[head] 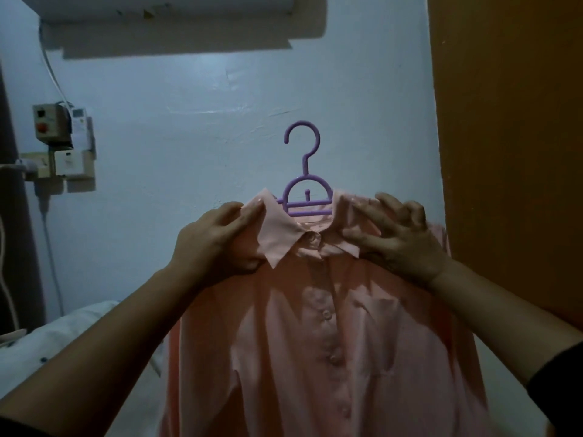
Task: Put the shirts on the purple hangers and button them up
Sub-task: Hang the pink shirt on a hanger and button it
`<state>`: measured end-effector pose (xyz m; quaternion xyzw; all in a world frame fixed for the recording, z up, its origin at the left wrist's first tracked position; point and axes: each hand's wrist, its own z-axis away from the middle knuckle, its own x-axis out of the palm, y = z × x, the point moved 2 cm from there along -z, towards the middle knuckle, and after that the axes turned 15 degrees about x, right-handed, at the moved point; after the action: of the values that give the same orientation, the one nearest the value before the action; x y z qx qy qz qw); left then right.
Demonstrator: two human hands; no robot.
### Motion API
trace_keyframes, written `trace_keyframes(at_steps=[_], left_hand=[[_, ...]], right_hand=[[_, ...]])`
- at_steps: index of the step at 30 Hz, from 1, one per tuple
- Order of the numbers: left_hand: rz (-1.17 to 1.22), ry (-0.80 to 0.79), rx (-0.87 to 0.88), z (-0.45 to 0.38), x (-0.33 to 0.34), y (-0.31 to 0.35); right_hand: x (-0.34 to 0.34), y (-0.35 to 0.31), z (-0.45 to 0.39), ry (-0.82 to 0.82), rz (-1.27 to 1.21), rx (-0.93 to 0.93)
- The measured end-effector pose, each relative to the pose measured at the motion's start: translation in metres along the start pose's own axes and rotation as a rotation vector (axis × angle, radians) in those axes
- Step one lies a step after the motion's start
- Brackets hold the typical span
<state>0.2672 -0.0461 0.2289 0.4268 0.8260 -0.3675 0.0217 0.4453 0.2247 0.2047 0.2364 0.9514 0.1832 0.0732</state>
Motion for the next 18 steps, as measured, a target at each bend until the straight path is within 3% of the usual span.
trace_keyframes(at_steps=[2,4,8,10,13,16,18], left_hand=[[-0.004,-0.010,-0.019,0.003,-0.002,0.000],[-0.016,-0.022,-0.023,0.007,-0.003,-0.001],[-0.026,-0.049,-0.045,0.015,-0.006,-0.005],[-0.018,-0.080,-0.058,0.020,-0.006,-0.006],[-0.021,-0.117,-0.071,0.025,-0.007,-0.010],[-0.012,-0.138,-0.099,0.029,-0.008,-0.017],[0.006,-0.155,-0.130,0.032,-0.008,-0.023]], right_hand=[[0.003,-0.001,0.000,-0.043,-0.035,-0.039],[0.003,-0.004,-0.004,-0.126,-0.130,0.067],[-0.002,-0.012,-0.019,-0.295,-0.560,0.616],[0.004,-0.012,-0.022,-0.346,-0.751,0.789],[0.009,-0.014,-0.026,-0.279,-0.869,0.926],[0.011,-0.019,-0.032,-0.104,-1.032,1.015],[0.009,-0.023,-0.035,0.020,-0.982,0.927]])
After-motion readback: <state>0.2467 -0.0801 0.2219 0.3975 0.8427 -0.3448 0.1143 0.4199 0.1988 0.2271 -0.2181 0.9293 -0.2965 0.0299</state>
